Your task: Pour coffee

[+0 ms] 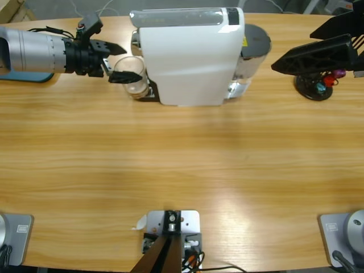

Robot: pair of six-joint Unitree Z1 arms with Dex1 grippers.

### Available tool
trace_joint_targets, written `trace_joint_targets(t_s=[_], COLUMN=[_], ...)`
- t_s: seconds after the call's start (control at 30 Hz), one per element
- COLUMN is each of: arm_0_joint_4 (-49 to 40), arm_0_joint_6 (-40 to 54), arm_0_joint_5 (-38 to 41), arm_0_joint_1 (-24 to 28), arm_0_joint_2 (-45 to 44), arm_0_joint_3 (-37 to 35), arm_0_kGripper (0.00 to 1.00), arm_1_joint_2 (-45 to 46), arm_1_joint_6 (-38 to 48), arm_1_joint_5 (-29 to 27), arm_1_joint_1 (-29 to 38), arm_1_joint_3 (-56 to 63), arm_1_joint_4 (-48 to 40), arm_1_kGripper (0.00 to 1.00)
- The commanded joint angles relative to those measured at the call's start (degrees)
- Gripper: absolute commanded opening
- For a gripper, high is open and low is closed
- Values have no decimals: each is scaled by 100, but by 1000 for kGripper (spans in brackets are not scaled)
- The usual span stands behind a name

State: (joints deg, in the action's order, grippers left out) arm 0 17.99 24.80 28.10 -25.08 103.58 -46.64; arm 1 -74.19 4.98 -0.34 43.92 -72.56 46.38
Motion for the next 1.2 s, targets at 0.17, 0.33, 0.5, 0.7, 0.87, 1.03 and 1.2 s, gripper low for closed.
trace_joint_targets(t_s=[0.17, 0.33, 0.5, 0.7, 0.87, 1.03, 1.2], arm_0_joint_4=[90, 87, 46, -59, -128, -377, -456], arm_0_joint_6=[-82, -118, -111, -125, -211, -406, -641], arm_0_joint_5=[48, -37, -54, -205, -290, -314, -575], arm_0_joint_1=[39, -25, -76, -67, 128, 670, 1501], arm_0_joint_2=[421, 467, 435, 323, -189, -814, -1178], arm_0_joint_3=[111, 97, 141, 211, 234, 234, 225], arm_0_kGripper=[804, 242, 0, 0, 0, 0, 0], arm_1_joint_2=[-127, -101, -101, -52, -34, -60, 50], arm_1_joint_6=[-2, 10, 47, 61, 74, 74, 74], arm_1_joint_5=[113, 120, 117, 113, 105, 78, 34], arm_1_joint_1=[-77, -77, -77, -77, -77, -75, -77], arm_1_joint_3=[346, 372, 374, 397, 409, 356, 330], arm_1_joint_4=[-164, -212, -261, -263, -305, -326, -312], arm_1_kGripper=[1000, 1000, 1000, 1000, 1000, 1000, 1000])
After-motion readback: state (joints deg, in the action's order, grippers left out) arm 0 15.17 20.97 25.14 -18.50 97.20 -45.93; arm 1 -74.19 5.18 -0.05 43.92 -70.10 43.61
